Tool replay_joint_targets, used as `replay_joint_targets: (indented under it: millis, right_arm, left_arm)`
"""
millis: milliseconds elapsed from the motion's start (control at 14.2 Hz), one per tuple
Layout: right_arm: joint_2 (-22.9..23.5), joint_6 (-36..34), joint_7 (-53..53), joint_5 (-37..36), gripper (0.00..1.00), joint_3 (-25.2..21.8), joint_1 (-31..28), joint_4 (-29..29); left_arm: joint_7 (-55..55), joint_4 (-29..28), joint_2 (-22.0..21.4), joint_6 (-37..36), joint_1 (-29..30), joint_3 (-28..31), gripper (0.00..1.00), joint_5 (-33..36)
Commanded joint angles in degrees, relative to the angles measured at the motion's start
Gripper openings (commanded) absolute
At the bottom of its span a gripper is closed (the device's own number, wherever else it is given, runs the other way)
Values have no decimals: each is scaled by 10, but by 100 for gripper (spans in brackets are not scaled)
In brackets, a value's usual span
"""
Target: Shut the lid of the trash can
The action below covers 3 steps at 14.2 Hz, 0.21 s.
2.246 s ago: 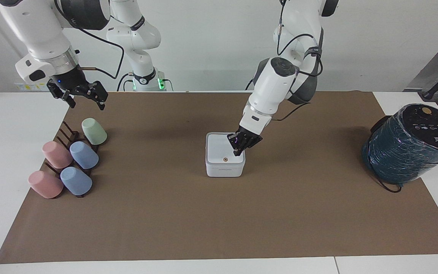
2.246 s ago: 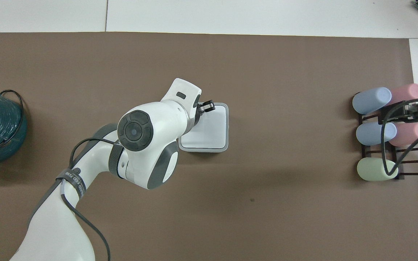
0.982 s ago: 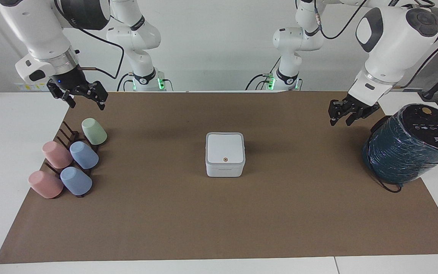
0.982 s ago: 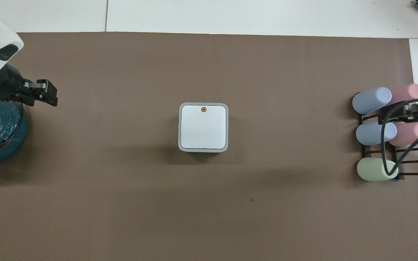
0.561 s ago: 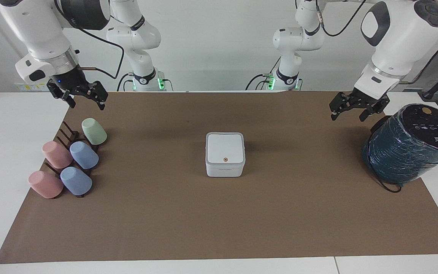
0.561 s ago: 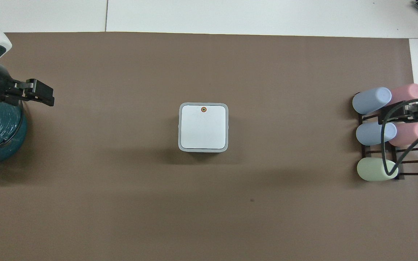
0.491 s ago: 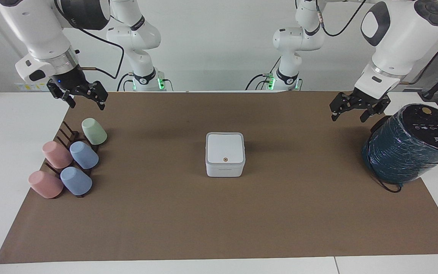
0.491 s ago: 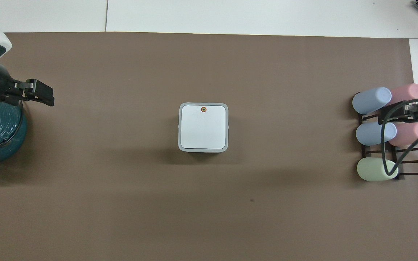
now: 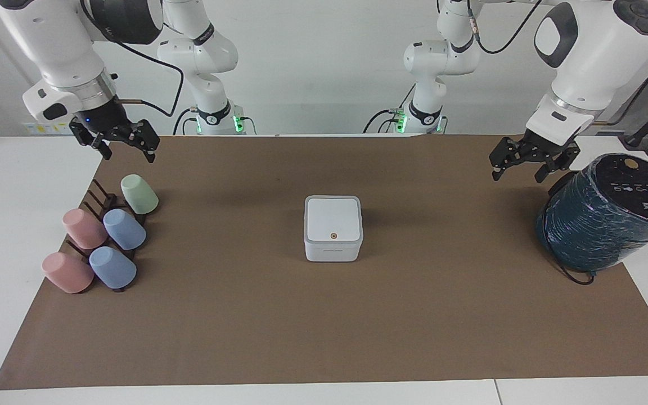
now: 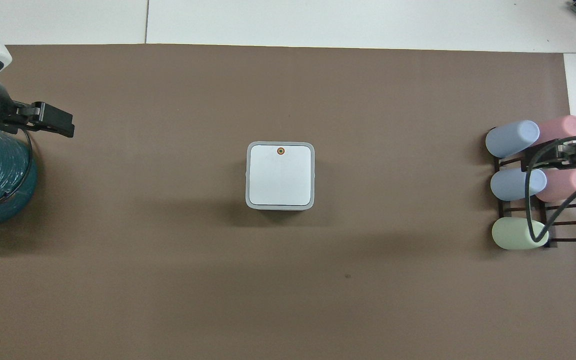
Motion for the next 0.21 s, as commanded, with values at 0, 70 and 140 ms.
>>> replay_joint_targets:
  millis: [0, 70, 140]
  right_arm:
    - [-14, 1, -11, 6, 100, 0, -1, -14]
    - [-14, 1, -11, 6, 100, 0, -1, -14]
    - [-14, 1, -11, 6, 100, 1, -1, -14]
  left_arm:
    - [10, -17, -15, 12, 6, -4, 100, 23]
    - [10, -17, -15, 13, 6, -5, 100, 23]
    - [9, -17, -15, 13, 6, -5, 100, 23]
